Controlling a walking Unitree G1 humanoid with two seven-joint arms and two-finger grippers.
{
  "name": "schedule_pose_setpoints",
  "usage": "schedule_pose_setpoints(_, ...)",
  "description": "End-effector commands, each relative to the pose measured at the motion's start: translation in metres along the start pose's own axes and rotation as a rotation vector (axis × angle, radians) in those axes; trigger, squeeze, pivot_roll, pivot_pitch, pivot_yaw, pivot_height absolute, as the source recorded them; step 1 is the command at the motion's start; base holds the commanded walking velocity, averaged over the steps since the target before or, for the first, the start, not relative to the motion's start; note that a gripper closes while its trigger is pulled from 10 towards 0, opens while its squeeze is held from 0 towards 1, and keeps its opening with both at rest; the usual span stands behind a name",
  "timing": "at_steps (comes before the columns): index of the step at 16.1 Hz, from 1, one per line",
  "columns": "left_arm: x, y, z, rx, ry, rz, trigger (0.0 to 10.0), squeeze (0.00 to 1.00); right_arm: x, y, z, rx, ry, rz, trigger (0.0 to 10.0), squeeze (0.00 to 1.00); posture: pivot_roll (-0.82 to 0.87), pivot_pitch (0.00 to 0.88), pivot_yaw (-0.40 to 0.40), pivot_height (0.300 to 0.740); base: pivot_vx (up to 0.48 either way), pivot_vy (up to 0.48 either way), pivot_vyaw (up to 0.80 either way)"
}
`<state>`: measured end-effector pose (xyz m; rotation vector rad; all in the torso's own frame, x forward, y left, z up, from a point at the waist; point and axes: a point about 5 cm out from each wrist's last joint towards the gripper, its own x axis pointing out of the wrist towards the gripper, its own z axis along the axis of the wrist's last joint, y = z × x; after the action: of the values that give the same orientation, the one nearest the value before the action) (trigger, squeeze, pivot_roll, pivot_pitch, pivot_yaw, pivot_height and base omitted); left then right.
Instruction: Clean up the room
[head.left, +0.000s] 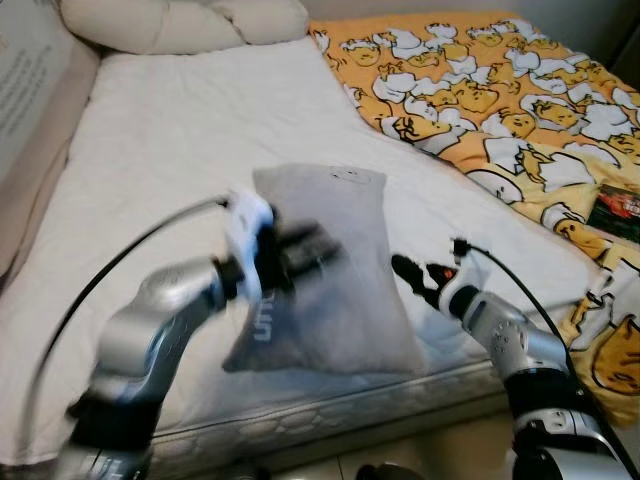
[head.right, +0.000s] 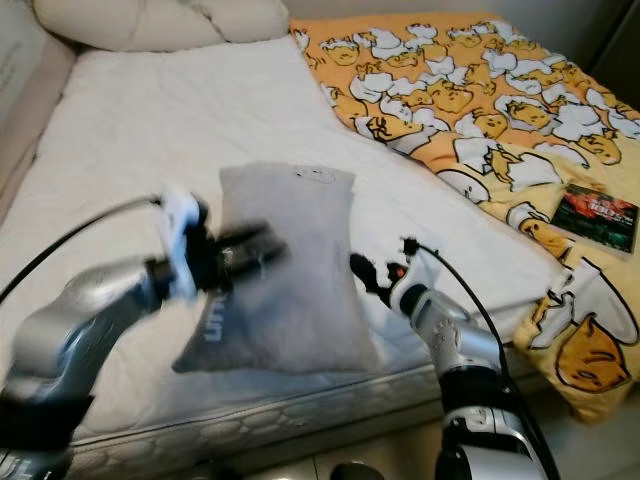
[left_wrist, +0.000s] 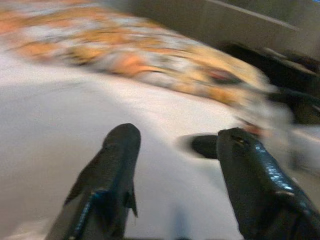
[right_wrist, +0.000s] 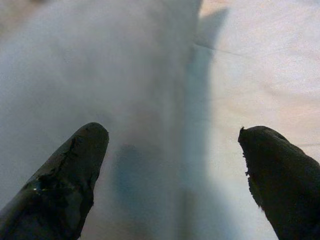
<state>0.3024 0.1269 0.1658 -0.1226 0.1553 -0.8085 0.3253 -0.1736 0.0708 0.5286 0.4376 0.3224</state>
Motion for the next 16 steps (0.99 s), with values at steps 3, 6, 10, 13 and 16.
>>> schedule_pose_setpoints(3, -0.001, 0.045, -0.030, -0.198, 0.009, 0.265, 10.0, 1.00, 0.002, 0.002, 0.008, 0.168, -0.033, 0.094, 10.0, 0.00, -0.09, 0.069, -0.007, 0.740, 0.000, 0.000, 0.00)
schedule_pose_setpoints(6, 0.009, 0.059, -0.057, -0.347, 0.013, 0.333, 10.0, 1.00, 0.010, 0.000, 0.002, 0.196, -0.005, 0.088, 10.0, 0.40, -0.11, 0.071, 0.010, 0.740, 0.000, 0.000, 0.00)
schedule_pose_setpoints(10, 0.030, 0.034, -0.091, -0.522, 0.059, 0.192, 10.0, 1.00, 0.023, 0.009, -0.023, 0.186, 0.133, 0.085, 10.0, 0.00, -0.10, 0.078, 0.011, 0.740, 0.000, 0.000, 0.00)
schedule_pose_setpoints(13, 0.037, 0.014, -0.121, -0.519, 0.200, 0.188, 0.0, 0.00, 0.028, 0.019, -0.038, 0.163, 0.176, 0.120, 3.3, 0.00, -0.09, 0.079, 0.008, 0.740, 0.000, 0.000, 0.00)
schedule_pose_setpoints(16, 0.040, 0.015, -0.121, -0.527, 0.178, 0.231, 0.0, 0.00, 0.027, 0.019, -0.048, 0.192, 0.194, 0.114, 0.0, 0.00, -0.09, 0.078, 0.005, 0.740, 0.000, 0.000, 0.00)
